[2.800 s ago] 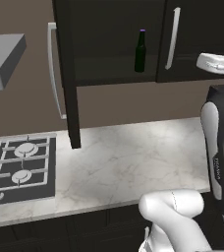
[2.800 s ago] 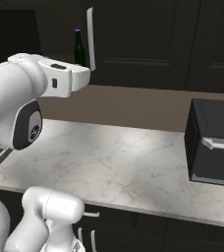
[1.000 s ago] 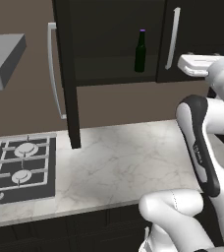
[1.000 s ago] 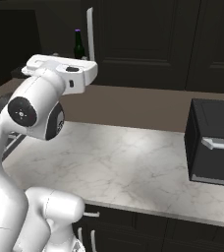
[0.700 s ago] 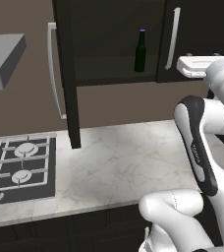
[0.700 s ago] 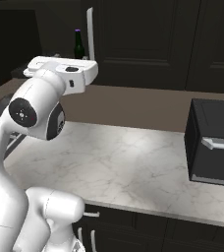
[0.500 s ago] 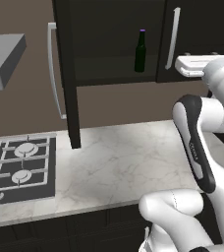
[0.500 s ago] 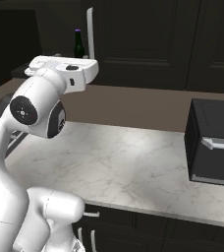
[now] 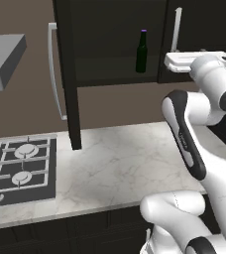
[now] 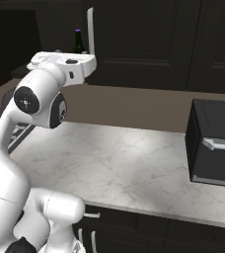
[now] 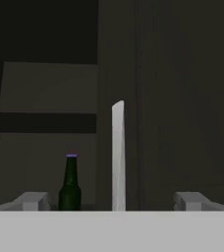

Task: Get the candle and the beer from the cabinet and move them to the dining counter.

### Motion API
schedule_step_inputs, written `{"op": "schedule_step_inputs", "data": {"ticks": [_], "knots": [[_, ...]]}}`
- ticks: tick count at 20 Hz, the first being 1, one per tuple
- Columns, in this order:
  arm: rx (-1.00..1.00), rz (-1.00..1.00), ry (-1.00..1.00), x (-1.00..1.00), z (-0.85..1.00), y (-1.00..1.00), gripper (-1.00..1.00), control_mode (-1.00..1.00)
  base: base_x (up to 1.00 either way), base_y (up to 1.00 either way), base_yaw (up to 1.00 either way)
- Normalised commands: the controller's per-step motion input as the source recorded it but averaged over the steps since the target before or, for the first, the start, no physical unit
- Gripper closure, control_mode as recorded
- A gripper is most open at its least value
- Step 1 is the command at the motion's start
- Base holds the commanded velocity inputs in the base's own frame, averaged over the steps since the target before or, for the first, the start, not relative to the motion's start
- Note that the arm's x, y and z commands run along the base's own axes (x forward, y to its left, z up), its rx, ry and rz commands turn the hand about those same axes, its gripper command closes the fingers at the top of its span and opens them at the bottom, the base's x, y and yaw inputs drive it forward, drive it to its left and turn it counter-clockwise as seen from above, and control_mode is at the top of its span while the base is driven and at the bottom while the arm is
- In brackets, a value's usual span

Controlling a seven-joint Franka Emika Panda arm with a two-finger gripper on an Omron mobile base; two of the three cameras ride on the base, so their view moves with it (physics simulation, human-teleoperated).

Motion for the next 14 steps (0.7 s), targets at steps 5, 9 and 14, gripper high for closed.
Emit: {"op": "schedule_step_inputs", "data": {"ticks": [5,9,14], "knots": [[0.0,0.0,0.0,0.37,0.0,0.04,-1.0,-1.0,0.0,0.0,0.0],[0.0,0.0,0.0,0.37,0.0,0.0,-1.0,-1.0,0.0,0.0,0.0],[0.0,0.0,0.0,0.31,0.0,0.0,-1.0,-1.0,0.0,0.0,0.0]]}}
